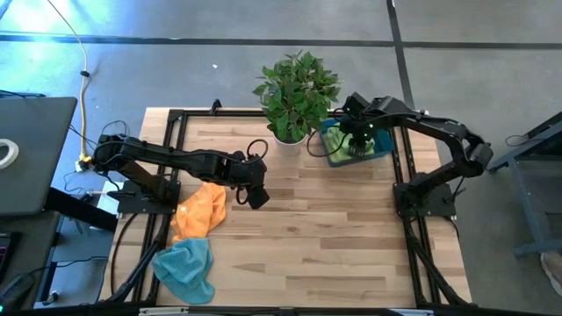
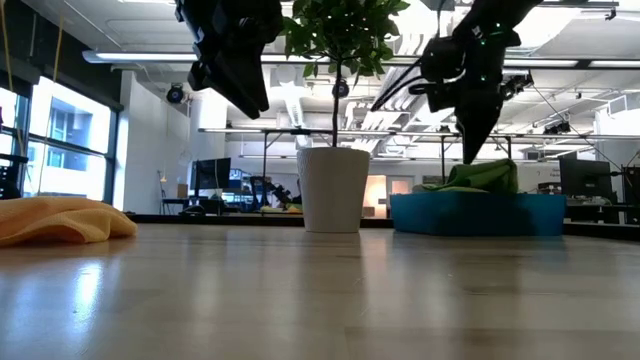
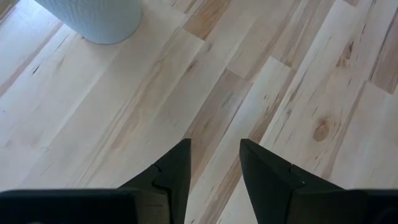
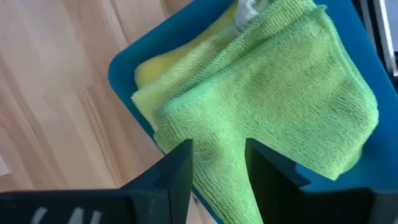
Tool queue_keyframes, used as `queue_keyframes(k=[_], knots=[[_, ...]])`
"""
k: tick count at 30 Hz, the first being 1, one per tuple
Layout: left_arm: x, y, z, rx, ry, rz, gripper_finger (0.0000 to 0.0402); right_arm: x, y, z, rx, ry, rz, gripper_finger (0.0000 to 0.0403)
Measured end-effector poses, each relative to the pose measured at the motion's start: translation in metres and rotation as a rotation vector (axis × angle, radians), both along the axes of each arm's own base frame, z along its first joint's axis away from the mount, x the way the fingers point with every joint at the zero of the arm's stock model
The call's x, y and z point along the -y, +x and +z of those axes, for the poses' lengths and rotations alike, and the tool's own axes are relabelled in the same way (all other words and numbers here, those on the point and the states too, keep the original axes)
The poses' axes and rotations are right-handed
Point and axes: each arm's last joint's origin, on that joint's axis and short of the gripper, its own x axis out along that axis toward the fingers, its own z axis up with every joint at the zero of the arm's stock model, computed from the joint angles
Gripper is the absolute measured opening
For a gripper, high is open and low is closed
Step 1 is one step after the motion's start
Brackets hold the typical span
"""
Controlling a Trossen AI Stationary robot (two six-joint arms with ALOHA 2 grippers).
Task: Sort microfiber towel by color & place in baskets
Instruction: Stack the green towel on top of the light green towel into the blue bin
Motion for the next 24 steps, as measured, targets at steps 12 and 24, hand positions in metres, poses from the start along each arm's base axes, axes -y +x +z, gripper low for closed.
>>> queue_keyframes(k=[12,24], knots=[[0.0,0.0,0.0,-0.005,0.0,0.0,0.0126,-0.034,-0.013,0.029,-0.054,-0.152,0.387,0.0125],[0.003,0.0,0.0,-0.007,-0.001,-0.01,0.0126,-0.038,-0.012,-0.014,-0.107,-0.106,0.4,0.0122]])
